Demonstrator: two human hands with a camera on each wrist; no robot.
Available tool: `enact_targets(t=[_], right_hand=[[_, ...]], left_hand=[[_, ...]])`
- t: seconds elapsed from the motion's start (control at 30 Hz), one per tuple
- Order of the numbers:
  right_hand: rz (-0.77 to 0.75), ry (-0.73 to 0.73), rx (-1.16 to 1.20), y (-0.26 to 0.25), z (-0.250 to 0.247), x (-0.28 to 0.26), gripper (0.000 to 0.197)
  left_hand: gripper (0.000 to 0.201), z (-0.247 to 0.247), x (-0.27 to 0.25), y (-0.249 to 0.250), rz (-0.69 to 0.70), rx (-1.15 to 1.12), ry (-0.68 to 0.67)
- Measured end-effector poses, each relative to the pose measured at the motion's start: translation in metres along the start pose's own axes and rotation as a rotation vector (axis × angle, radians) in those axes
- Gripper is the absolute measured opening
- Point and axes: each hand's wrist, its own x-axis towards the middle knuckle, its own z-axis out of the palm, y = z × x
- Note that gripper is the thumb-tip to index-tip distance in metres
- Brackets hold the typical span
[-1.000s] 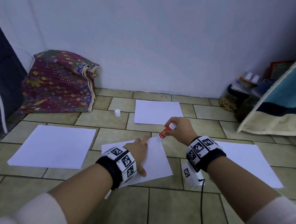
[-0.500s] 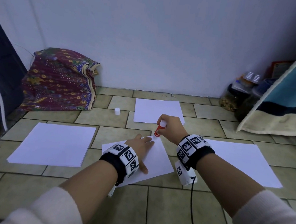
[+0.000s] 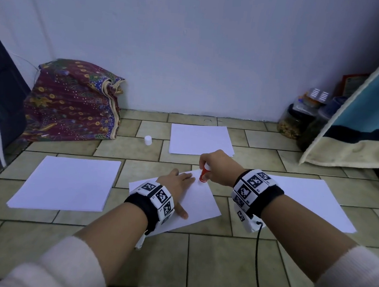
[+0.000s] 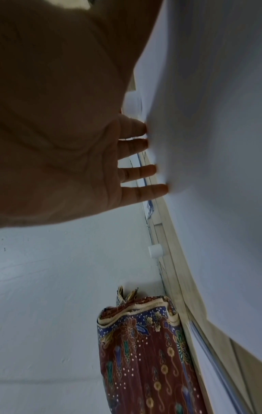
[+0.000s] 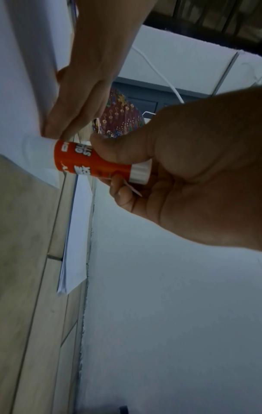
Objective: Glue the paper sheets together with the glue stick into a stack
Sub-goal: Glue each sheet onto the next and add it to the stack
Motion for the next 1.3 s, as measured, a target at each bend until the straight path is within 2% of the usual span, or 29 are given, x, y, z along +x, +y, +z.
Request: enact_targets(t=[0.27,0.43,0.57,0.67,0.77,0.87,1.0,1.13,1.3], right_hand=[[-0.042,-0.118,-0.044,-0.001,-0.001,-0.032,0.019],[-0.081,-0.19,-0.106,-0.002,-0.001,-0.045,0.02],[-0.055,-0.243,-0.053,0.003,-0.014,-0.045,0.021],[0.003,-0.155,0.048,0.015,-0.028,-0.042,0.025],[0.057,-0.04,0.073,0.022,-0.037,-0.035,0.025],[0.097,0.001,0.113,0.024,-0.034,-0.027,0.025],[0.122,0.023,0.19,0.021,-0.022,-0.015,0.024],[0.148,0.063,0.203,0.016,-0.012,-0.002,0.027],[0.154,0.101,0.175,0.008,-0.007,0.012,0.019]], left_hand=[[0.113,0.004,0.0,-0.003,0.011,0.015,0.011],[0.102,0.003,0.001,-0.001,0.06,0.04,0.0],[0.092,-0.001,0.0,-0.003,0.065,0.063,-0.04],[0.088,-0.002,0.0,-0.006,0.016,0.069,-0.033],[0.086,0.0,-0.004,-0.003,-0.064,0.03,0.061],[0.078,0.004,-0.006,0.0,-0.03,-0.024,0.147],[0.062,0.001,-0.008,-0.001,0.083,-0.017,0.092],[0.065,-0.004,-0.009,-0.003,0.036,0.027,0.076],[0.068,-0.002,-0.009,-0.001,-0.088,-0.026,0.151]])
